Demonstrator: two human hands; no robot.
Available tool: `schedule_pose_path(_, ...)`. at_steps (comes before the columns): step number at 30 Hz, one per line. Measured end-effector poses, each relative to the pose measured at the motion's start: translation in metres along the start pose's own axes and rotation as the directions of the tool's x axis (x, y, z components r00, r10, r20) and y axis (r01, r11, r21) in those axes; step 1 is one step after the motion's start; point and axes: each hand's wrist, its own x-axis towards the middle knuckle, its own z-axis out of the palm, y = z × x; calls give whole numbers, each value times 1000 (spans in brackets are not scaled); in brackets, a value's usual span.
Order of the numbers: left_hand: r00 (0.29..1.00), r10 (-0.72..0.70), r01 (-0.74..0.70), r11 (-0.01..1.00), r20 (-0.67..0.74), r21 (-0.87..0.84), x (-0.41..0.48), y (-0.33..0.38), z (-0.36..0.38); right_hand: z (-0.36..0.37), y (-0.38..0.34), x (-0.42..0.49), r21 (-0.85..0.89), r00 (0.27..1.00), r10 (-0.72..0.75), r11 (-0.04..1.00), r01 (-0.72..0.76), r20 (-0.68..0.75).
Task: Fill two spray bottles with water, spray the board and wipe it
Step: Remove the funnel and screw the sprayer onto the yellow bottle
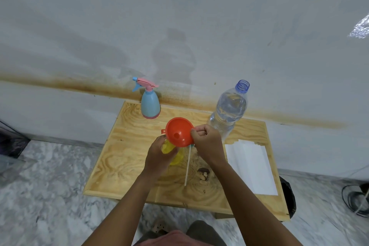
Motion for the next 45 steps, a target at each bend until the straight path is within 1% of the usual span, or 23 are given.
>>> schedule_pose_path(4, 1000, -14, 14, 1000, 4, 20, 1, -3, 0, -10, 0, 1, 75, 999, -34, 997, 34, -4)
schedule_pose_path(7, 1000, -20, 20, 1000, 9, 17, 2, -4, 0, -26, 8, -2, 171, 998, -62, 983, 64, -14)
schedule_pose_path(9, 1000, -22, 21, 1000, 12, 14, 2, -4, 0, -39, 20, -7, 171, 994, -108, 979, 112, -34)
schedule_pose_path(11, 1000, -16, 16, 1000, 10, 6, 2, -4, 0, -49, 37, -13, 63, 984, -169, 983, 173, -58)
schedule_pose_path(14, 1000, -26, 26, 1000, 12, 9, 2, -3, 0, -53, 70, -20, -186, 962, -267, 949, 253, -54)
schedule_pose_path(16, 999, -31, 31, 1000, 15, 2, 2, -2, 0, -47, 91, -24, -336, 956, -290, 906, 259, -43)
schedule_pose_path(19, 1000, -24, 24, 999, 12, -21, 4, -4, 0, -35, 116, -28, -544, 951, -309, 796, 265, 11)
schedule_pose_path(21, 999, -31, 32, 999, 25, -34, 5, -6, 0, -28, 126, -31, -599, 931, -362, 736, 316, 47)
schedule_pose_path(24, 998, -56, 57, 997, 25, -56, 6, -7, 1, -22, 132, -32, -636, 880, -464, 649, 417, 103)
schedule_pose_path(26, 996, -89, 90, 992, 17, -83, 6, -8, 2, -20, 132, -33, -670, 865, -485, 601, 435, 126)
schedule_pose_path(27, 995, -98, 99, 991, 15, -85, 7, -9, 3, -18, 136, -31, -681, 873, -468, 596, 426, 137)
schedule_pose_path(29, 994, -106, 106, 991, 12, -80, 8, -11, 2, -14, 146, -29, -704, 913, -375, 603, 374, 163)
schedule_pose_path(32, 993, -116, 117, 989, 15, -92, 7, -11, 2, -6, 161, -28, -744, 965, -191, 615, 259, 178)
schedule_pose_path(34, 993, -118, 119, 988, 15, -96, 6, -10, 2, -3, 166, -27, -761, 982, -106, 621, 187, 154)
schedule_pose_path(36, 993, -118, 119, 989, 13, -85, 6, -9, 1, -1, 163, -29, -743, 992, -20, 660, 109, 128)
schedule_pose_path(38, 993, -116, 117, 991, 15, -67, 6, -8, 1, 1, 156, -31, -704, 995, -27, 705, 85, 93)
schedule_pose_path(41, 996, -91, 91, 995, 1, -27, 5, -6, 1, 8, 136, -26, -592, 986, -147, 788, 165, 79)
schedule_pose_path(43, 999, -35, 35, 999, -16, 0, 3, -6, 2, 16, 120, -13, -567, 979, -198, 801, 191, 50)
schedule_pose_path(45, 999, 29, -28, 998, -28, 58, 1, -8, 3, 24, 104, 6, -566, 982, -186, 808, 163, 18)
